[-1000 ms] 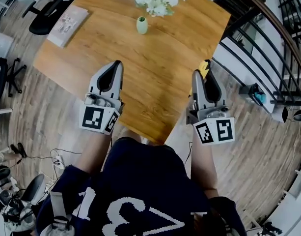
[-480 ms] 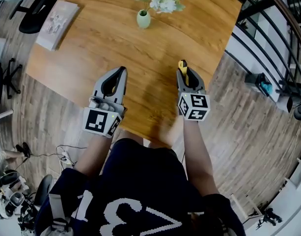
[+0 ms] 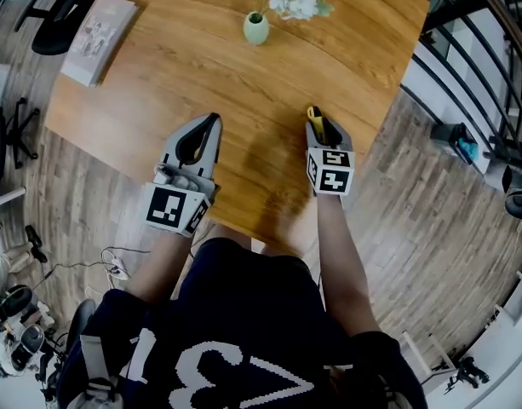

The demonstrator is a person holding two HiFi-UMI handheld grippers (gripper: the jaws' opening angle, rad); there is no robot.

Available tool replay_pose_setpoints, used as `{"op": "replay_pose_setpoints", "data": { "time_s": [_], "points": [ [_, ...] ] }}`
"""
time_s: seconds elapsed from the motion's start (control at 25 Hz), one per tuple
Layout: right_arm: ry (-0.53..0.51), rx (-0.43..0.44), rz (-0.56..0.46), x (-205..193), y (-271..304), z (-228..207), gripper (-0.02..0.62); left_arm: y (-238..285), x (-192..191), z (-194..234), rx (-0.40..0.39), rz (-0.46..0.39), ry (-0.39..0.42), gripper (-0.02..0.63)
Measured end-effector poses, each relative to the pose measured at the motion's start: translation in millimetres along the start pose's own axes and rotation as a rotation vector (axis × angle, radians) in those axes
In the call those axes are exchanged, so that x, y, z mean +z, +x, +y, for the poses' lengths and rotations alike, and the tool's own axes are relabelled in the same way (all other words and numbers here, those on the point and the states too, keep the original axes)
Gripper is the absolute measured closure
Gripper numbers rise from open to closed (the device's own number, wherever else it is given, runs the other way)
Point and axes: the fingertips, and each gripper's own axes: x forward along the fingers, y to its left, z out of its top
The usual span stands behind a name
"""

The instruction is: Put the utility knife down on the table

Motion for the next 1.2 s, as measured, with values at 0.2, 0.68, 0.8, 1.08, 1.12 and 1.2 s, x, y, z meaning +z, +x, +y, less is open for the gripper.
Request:
{"op": "replay_pose_setpoints", "data": {
  "time_s": [0.2, 0.68, 0.8, 1.08, 1.12, 1.2],
  "points": [
    [-0.021, -0.011, -0.203, 61, -41, -6, 0.531, 4, 20, -1, -0.005, -0.048, 0.027, 0.591],
    [-0.035, 0.021, -0.755, 208, -240, 1, 0.569, -21, 110, -13, 0.019, -0.206, 0.102, 0.591],
    [-0.039, 0.027, -0.834, 222, -281, 6, 0.569, -32, 135, -20, 0.025, -0.253, 0.117, 0.591],
    [-0.033, 0.082, -0.921, 233, -339, 23, 0.569, -52, 164, -42, 0.019, -0.322, 0.115, 0.591],
    [-0.041, 0.082, -0.928, 233, -344, 25, 0.569, -54, 166, -45, 0.016, -0.326, 0.114, 0.591],
    [-0.050, 0.080, -0.936, 233, -350, 26, 0.569, -57, 168, -50, 0.012, -0.329, 0.114, 0.591]
  ]
}}
